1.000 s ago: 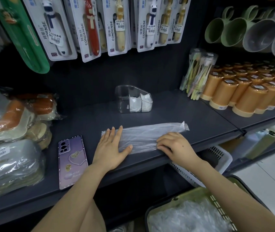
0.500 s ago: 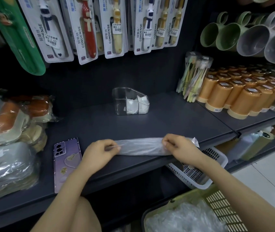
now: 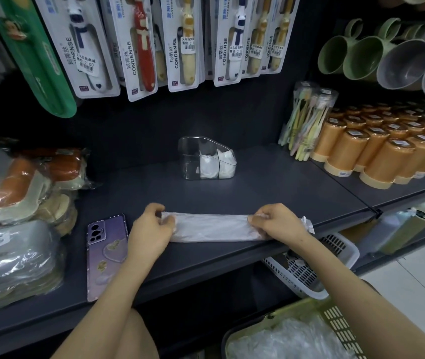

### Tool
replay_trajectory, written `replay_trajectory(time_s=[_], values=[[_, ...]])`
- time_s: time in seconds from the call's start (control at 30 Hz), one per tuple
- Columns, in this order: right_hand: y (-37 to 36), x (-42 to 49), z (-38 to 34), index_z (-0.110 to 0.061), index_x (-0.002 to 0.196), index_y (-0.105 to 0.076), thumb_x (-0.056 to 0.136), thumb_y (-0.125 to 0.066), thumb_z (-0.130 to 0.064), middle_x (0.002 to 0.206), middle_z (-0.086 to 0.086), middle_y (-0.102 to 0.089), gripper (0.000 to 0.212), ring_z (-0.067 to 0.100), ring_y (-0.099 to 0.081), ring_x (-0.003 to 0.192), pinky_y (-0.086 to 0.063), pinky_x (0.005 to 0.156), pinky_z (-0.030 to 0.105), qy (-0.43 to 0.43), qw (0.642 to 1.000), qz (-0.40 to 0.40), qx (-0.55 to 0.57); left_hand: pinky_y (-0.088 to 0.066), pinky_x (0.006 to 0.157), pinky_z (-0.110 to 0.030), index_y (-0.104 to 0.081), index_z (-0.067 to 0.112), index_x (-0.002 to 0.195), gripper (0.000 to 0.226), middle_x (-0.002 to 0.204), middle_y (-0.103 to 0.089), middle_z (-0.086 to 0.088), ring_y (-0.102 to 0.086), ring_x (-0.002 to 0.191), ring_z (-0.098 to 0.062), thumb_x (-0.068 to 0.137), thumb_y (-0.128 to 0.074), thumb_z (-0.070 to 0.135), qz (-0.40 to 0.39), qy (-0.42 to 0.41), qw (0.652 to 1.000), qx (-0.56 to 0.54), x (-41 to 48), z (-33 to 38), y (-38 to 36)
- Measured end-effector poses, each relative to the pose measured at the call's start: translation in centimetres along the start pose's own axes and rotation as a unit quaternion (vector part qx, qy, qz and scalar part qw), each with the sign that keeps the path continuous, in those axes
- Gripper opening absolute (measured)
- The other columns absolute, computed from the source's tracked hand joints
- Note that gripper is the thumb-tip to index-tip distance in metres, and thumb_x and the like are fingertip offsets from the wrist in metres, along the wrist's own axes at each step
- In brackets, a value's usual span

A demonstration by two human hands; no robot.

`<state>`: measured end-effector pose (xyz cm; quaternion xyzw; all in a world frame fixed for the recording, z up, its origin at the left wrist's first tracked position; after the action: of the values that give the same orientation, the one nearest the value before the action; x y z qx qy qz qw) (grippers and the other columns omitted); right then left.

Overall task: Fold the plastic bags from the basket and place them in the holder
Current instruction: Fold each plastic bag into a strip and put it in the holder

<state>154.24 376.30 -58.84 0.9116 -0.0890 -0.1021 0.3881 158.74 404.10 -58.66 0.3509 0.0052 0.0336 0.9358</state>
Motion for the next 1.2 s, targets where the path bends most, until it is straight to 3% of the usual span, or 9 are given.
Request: replay_trajectory(time_s=[0.13, 0.23, 0.37, 0.47, 0.73, 0.87, 0.97, 1.1, 1.2], values=[[0.0, 0.1, -0.3, -0.002, 0.074, -0.066, 0.089, -0.058, -0.029, 0.069, 0.012, -0.069, 0.032, 0.022, -0.059, 0.064, -0.047, 0.065, 0.03, -0.005, 0.997, 0.013, -0.07, -0.046, 0.078, -0.043, -0.061, 0.0, 0.117, 0.033, 0.097, -0.067, -0.019, -0.06, 0.087, -0.04, 0.086, -0.059, 0.011, 0.141, -0.193, 0.958, 0.16, -1.5, 2.5, 1.1], [0.0, 0.1, -0.3, -0.002, 0.074, -0.066, 0.088, -0.059, -0.032, 0.064, 0.009, -0.065, 0.034, 0.018, -0.055, 0.062, -0.041, 0.059, 0.029, -0.009, 0.996, 0.014, -0.085, -0.047, 0.096, -0.043, -0.069, 0.005, 0.113, 0.043, 0.117, -0.066, -0.019, -0.063, 0.104, -0.039, 0.088, -0.04, 0.025, 0.079, -0.326, 0.92, 0.204, -2.8, 4.0, -2.0], [0.0, 0.2, -0.3, -0.004, 0.069, -0.064, 0.086, -0.06, -0.033, 0.064, 0.008, -0.064, 0.034, 0.018, -0.055, 0.062, -0.042, 0.06, 0.03, -0.011, 0.996, 0.015, -0.087, -0.001, 0.119, -0.038, -0.021, 0.02, 0.153, 0.072, 0.16, -0.017, -0.009, -0.011, 0.148, -0.03, 0.092, 0.005, 0.049, -0.111, -0.239, 0.918, 0.297, -3.5, 3.4, -5.9], [-0.1, 0.2, -0.2, -0.008, 0.063, -0.06, 0.086, -0.059, -0.033, 0.063, 0.009, -0.062, 0.034, 0.019, -0.055, 0.062, -0.041, 0.061, 0.031, -0.009, 0.997, 0.012, -0.081, 0.01, 0.118, -0.036, 0.005, 0.028, 0.154, 0.057, 0.162, 0.007, -0.011, 0.011, 0.148, -0.027, 0.103, -0.008, 0.048, -0.145, -0.187, 0.915, 0.327, -3.1, 2.2, -6.6], [1.2, -1.0, -0.4, -0.016, 0.085, -0.067, 0.088, -0.067, -0.035, 0.071, -0.006, -0.065, 0.02, 0.011, -0.06, 0.069, -0.047, 0.067, 0.027, -0.018, 0.997, 0.005, 0.076, 0.012, 0.119, -0.043, 0.003, 0.032, 0.154, 0.056, 0.162, 0.008, -0.01, 0.012, 0.148, -0.028, 0.102, -0.012, 0.049, -0.149, -0.183, 0.907, 0.35, -3.1, 2.0, -6.8], [1.8, -3.6, -3.6, -0.018, 0.11, -0.07, 0.093, -0.05, -0.032, 0.103, -0.002, -0.072, 0.03, 0.02, -0.066, 0.093, -0.049, 0.084, 0.031, 0.19, 0.939, 0.242, -0.152, 0.012, 0.119, -0.046, 0.003, 0.036, 0.153, 0.057, 0.162, 0.009, -0.009, 0.013, 0.148, -0.027, 0.101, -0.011, 0.053, -0.155, -0.178, 0.906, 0.351, -3.1, 2.0, -6.9], [-3.4, -4.2, -5.1, -0.016, 0.116, -0.069, 0.092, -0.038, -0.033, 0.119, 0.006, -0.069, 0.043, 0.026, -0.065, 0.11, -0.044, 0.099, 0.05, 0.308, 0.894, 0.182, -0.268, 0.012, 0.119, -0.046, 0.002, 0.037, 0.153, 0.06, 0.162, 0.01, -0.008, 0.014, 0.148, -0.026, 0.097, -0.006, 0.058, -0.157, -0.177, 0.909, 0.344, -3.1, 1.8, -7.0], [-7.1, -3.5, -3.5, -0.025, 0.132, -0.058, 0.102, -0.004, -0.049, 0.139, 0.006, -0.055, 0.066, 0.025, -0.049, 0.131, -0.022, 0.113, 0.053, 0.257, 0.909, 0.041, -0.326, 0.009, 0.119, -0.045, 0.0, 0.038, 0.152, 0.058, 0.162, 0.009, -0.007, 0.012, 0.148, -0.025, 0.099, -0.013, 0.057, -0.153, -0.179, 0.911, 0.338, -3.1, 1.8, -6.9], [-5.1, -3.7, -0.5, -0.033, 0.147, -0.035, 0.091, 0.015, -0.062, 0.155, -0.002, -0.033, 0.081, 0.018, -0.025, 0.145, 0.004, 0.116, 0.045, 0.208, 0.922, 0.033, -0.325, 0.009, 0.12, -0.046, 0.0, 0.039, 0.152, 0.057, 0.162, 0.009, -0.006, 0.013, 0.148, -0.025, 0.1, -0.016, 0.053, -0.151, -0.18, 0.912, 0.337, -2.9, 1.7, -6.8]])
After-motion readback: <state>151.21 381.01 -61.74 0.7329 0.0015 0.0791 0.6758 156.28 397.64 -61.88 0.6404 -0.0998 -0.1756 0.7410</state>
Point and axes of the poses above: each hand's wrist, its own x-axis towards the middle knuckle, its own y-axis out of the back of the hand, z = x × y, the point moved 6 cm from there along x, towards the middle knuckle
